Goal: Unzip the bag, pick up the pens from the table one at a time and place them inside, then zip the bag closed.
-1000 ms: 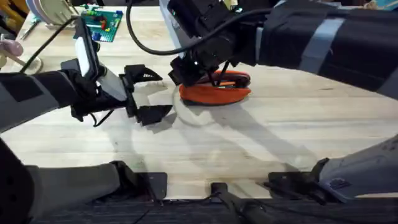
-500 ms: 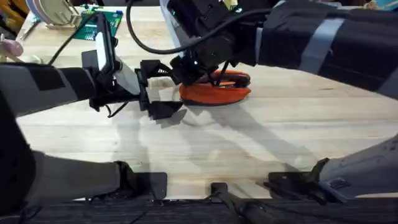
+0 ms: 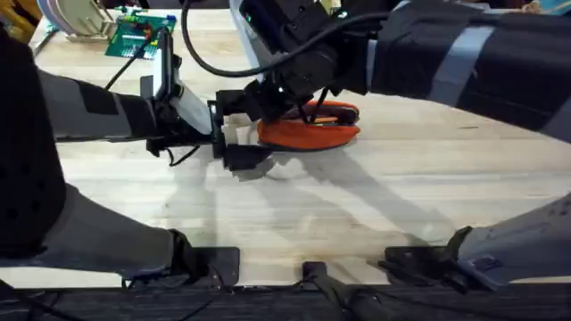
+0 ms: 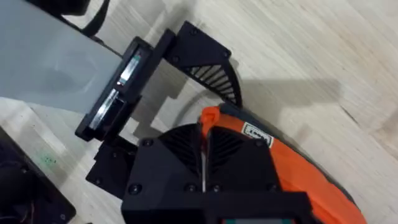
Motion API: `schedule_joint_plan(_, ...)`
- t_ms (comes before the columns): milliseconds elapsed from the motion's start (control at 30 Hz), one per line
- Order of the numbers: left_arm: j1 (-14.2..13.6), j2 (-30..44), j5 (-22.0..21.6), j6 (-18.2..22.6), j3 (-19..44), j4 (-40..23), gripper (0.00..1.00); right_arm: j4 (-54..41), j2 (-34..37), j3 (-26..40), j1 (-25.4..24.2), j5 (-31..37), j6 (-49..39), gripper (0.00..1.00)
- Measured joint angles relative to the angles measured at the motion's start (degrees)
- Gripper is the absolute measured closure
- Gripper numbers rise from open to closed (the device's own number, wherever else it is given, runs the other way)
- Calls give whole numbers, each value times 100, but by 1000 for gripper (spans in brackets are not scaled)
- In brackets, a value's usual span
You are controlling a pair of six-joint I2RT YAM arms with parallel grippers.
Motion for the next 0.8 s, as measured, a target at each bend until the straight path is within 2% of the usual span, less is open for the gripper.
schedule_joint_plan(33,-76,0,23,-38,0,13,5,1,0,0,0,-2,2,971)
schedule_joint_plan(67,-118,0,47,-122,0,114,182,1,0,0,0,-2,-1,971)
schedule_joint_plan(200,-123,0,82,-242,0,213,614,1,0,0,0,-2,2,971)
schedule_joint_plan(267,-123,0,78,-272,2,259,877,-2,0,0,0,-2,2,971)
schedule_joint_plan(300,-123,0,77,-257,2,267,935,-6,0,0,0,-2,2,971)
schedule_joint_plan(567,-123,0,77,-279,2,260,957,-46,0,0,-36,62,4,971)
schedule_joint_plan(800,-170,0,88,-279,2,262,957,-518,0,2,-552,-218,69,971)
